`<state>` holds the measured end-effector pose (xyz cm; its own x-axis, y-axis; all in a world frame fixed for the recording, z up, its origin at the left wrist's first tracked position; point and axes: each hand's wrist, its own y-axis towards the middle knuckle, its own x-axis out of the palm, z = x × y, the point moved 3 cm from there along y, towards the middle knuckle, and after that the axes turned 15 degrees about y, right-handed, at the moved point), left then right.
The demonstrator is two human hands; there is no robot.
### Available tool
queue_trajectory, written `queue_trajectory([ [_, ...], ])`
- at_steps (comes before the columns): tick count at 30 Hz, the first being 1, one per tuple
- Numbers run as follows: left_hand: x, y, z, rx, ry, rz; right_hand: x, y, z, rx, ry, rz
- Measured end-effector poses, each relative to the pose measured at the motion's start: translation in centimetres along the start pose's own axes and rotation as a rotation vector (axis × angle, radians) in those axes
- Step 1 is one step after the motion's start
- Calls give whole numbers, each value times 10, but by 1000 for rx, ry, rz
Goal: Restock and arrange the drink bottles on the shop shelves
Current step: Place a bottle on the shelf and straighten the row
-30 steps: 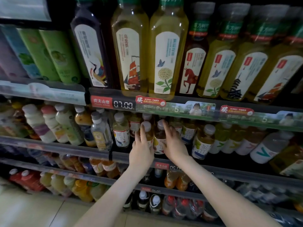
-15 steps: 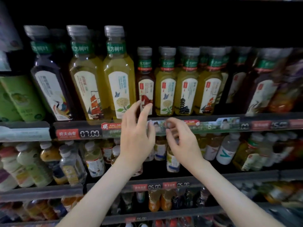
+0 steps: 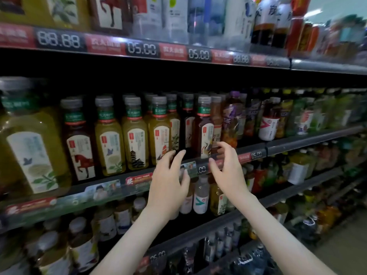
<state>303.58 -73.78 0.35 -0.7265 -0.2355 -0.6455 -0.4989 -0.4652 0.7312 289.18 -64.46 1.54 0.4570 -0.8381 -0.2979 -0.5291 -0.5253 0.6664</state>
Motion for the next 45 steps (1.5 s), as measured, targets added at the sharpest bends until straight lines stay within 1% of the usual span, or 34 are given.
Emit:
queue_trajectory([
  [3,18,15,29,-31,-28,-47,-38,15,26,77,-12,26],
  [5,33,27,46,-60,-16,-84,-59,29,48,159,13,27],
  [8,59,46,67,-146,13,-124,-82,58,76,248,58,10],
  [13,97,62,97,-311,70,-141,-94,99,109,253,72,-153],
  [16,106,58,117,-357,129,-120,-89,117,124,242,145,-245],
  [19,103,52,132,-393,157,-112,-79,136,126,259,242,-283],
  [22,91,52,142,-375,195,-108,-65,150,130,281,279,-312],
  [27,66,62,146,-339,231,-105,-64,161,135,238,212,-299],
  [29,61,64,148,-327,242,-108,-66,161,139,276,238,-272],
  [32,57,67,152,-281,228,-86,-70,150,144,267,352,-172],
  [35,58,65,158,-221,179,-80,-83,141,138,178,476,-42],
  [38,70,64,163,-183,136,-101,-104,145,129,31,546,-16],
  [40,79,71,167,-150,112,-99,-120,147,127,-29,526,-22],
  [42,89,80,172,-122,72,-105,-136,146,127,-80,440,-3],
  [45,106,94,185,-73,-2,-106,-156,138,143,-37,376,-42],
])
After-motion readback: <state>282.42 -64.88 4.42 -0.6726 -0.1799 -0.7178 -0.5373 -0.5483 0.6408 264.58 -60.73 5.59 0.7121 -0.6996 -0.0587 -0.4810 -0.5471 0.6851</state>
